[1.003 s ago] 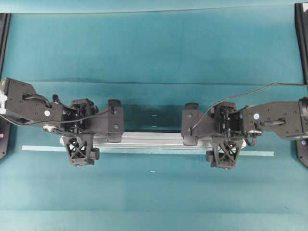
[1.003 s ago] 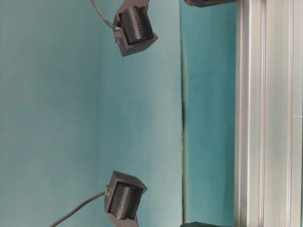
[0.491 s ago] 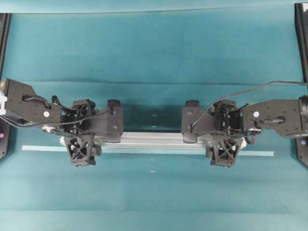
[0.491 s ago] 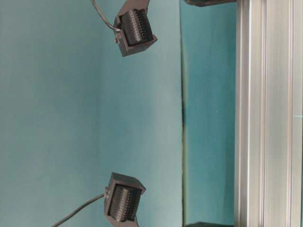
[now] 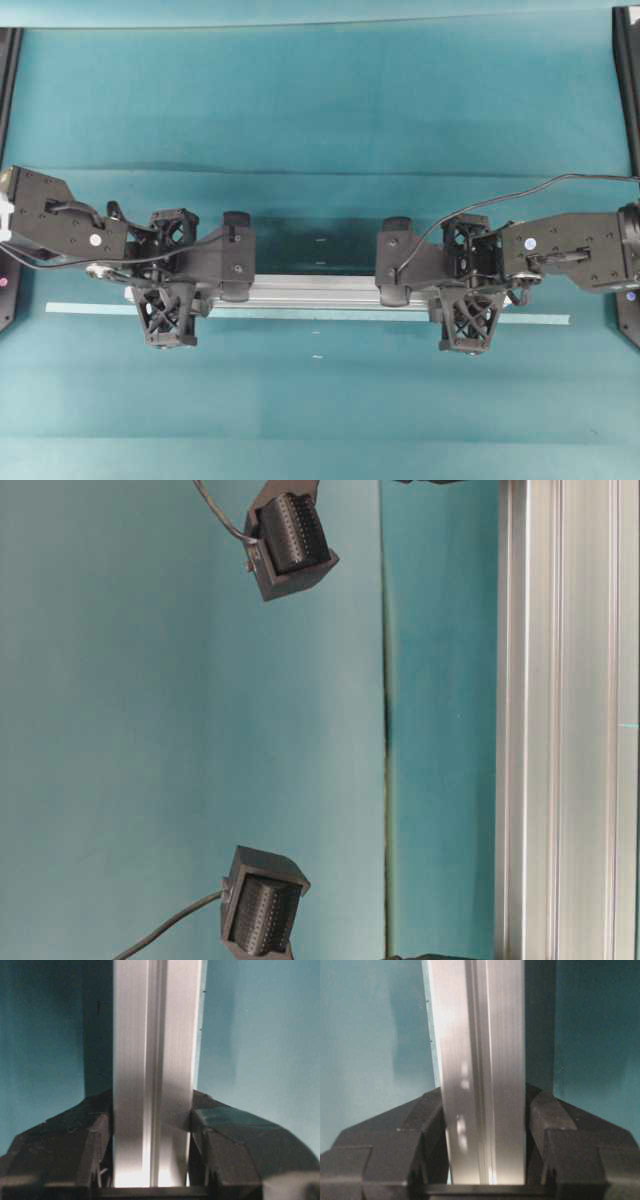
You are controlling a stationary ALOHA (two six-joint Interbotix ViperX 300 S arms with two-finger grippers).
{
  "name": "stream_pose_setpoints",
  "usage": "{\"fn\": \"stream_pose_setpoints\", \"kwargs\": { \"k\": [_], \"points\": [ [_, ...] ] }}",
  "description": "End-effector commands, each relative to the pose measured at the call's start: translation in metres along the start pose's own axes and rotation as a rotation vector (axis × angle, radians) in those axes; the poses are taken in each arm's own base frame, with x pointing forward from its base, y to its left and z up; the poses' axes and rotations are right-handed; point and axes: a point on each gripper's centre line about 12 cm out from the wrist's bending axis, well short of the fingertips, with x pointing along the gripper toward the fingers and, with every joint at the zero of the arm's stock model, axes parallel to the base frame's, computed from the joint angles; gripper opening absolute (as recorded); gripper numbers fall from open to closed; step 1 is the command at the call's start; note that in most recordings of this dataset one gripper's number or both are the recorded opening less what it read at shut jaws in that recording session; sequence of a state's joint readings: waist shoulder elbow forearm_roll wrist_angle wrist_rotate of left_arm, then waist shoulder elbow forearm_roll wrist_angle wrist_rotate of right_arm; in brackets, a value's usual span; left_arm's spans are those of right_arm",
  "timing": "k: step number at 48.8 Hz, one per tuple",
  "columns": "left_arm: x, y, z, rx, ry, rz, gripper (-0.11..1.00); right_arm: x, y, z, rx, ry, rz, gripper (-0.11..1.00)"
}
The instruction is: Lift the metal rail with both hands and move it towards you.
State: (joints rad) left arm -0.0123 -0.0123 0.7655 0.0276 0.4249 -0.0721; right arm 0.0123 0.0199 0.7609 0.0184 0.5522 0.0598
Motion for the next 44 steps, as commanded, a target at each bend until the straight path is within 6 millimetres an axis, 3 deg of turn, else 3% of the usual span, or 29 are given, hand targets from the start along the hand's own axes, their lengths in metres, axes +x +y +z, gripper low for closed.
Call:
{"fn": "stream_pose_setpoints", "kwargs": {
  "k": [1, 25, 34, 44],
  "points": [
    [-0.003, -0.001, 0.004, -0.005, -0.020, -0.002, 0.29, 0.000, -0.002, 0.002, 0.009, 0.000, -0.001, 0.42],
    [-0.003, -0.001, 0.004, -0.013, -0.015, -0.002, 0.29, -0.003, 0.000, 0.004, 0.022, -0.004, 0.007, 0.42],
    [-0.027, -0.003, 0.013, -0.011, -0.020, -0.002, 0.29, -0.024, 0.001, 0.010, 0.040, 0.036, 0.009, 0.42],
    [-0.068, -0.004, 0.025, -0.011, 0.003, 0.002, 0.29, -0.066, 0.003, 0.023, 0.080, 0.064, 0.012, 0.42]
  ]
}}
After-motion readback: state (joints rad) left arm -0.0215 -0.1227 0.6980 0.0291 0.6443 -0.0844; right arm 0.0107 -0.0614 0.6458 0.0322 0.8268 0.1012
